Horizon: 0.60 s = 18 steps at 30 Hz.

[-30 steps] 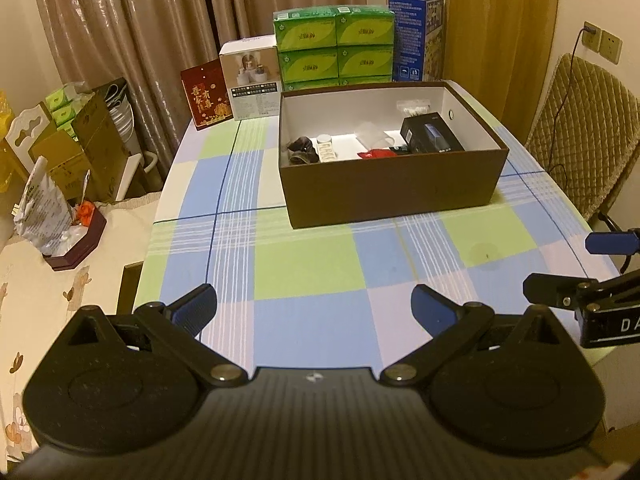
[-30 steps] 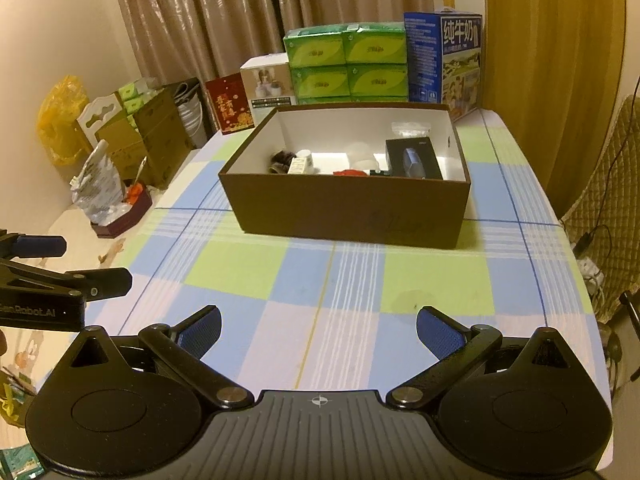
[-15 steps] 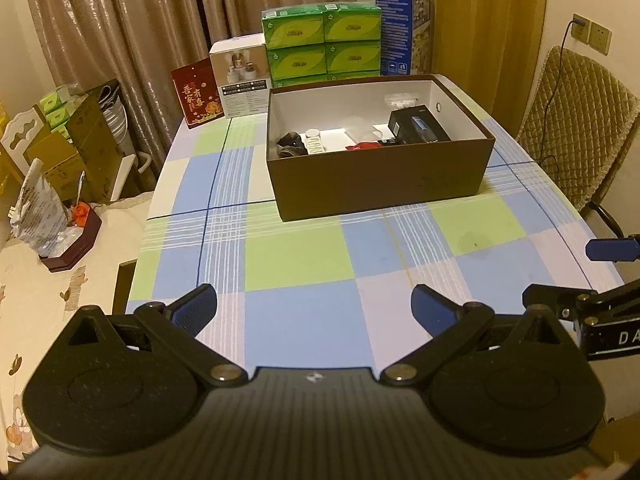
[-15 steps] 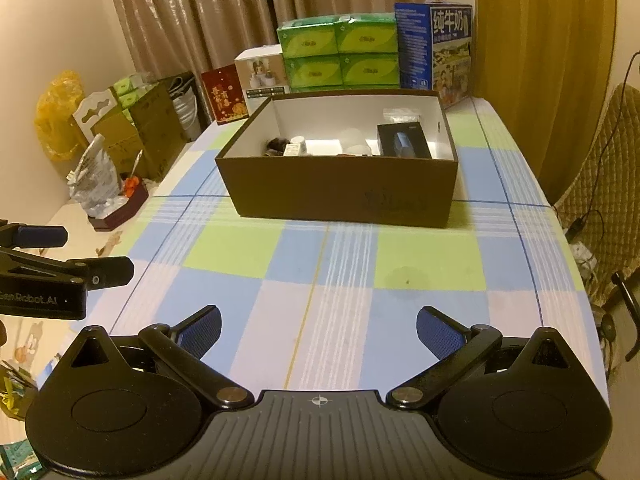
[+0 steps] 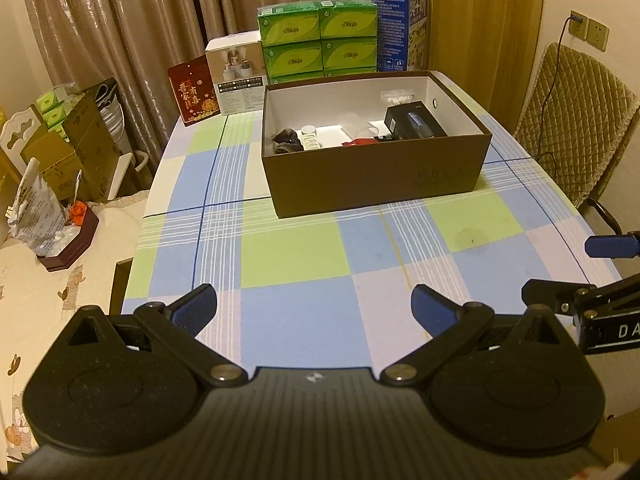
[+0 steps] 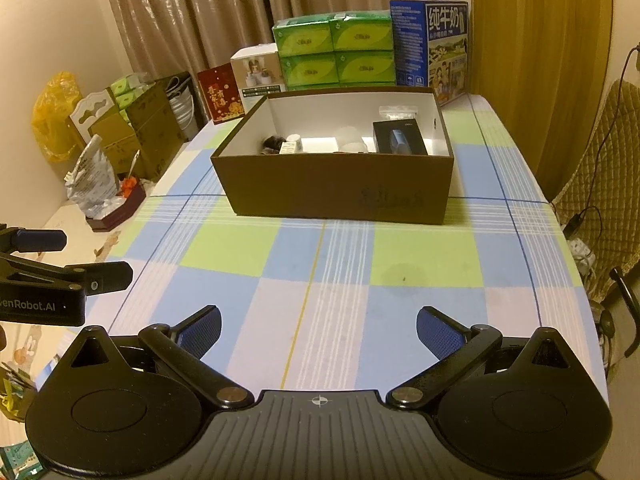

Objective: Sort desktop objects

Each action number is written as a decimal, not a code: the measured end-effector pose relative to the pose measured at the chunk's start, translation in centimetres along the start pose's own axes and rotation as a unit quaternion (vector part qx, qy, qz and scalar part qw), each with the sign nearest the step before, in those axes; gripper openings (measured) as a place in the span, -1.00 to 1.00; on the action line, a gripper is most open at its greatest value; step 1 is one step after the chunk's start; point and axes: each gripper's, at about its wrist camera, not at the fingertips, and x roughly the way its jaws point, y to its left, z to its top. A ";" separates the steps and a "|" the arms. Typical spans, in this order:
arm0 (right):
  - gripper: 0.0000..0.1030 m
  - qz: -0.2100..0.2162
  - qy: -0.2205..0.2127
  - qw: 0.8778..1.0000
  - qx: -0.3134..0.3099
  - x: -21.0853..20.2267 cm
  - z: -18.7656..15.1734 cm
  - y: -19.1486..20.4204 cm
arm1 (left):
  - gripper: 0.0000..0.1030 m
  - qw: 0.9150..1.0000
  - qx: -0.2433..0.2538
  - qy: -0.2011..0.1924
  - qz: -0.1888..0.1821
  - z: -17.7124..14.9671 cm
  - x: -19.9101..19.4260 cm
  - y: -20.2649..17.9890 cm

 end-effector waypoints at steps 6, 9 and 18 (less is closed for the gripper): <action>0.96 0.000 0.001 1.000 0.001 0.2 0.2 0.1 | 0.98 1.000 -0.001 0.003 -0.001 0.0 0.5 0.0; 0.96 0.000 0.001 1.000 0.001 0.4 0.3 0.1 | 0.98 1.000 -0.002 0.003 -0.001 0.0 0.5 0.0; 0.96 0.001 0.004 1.000 0.001 0.8 0.7 0.0 | 0.98 1.000 -0.004 0.002 -0.002 0.5 1.0 0.1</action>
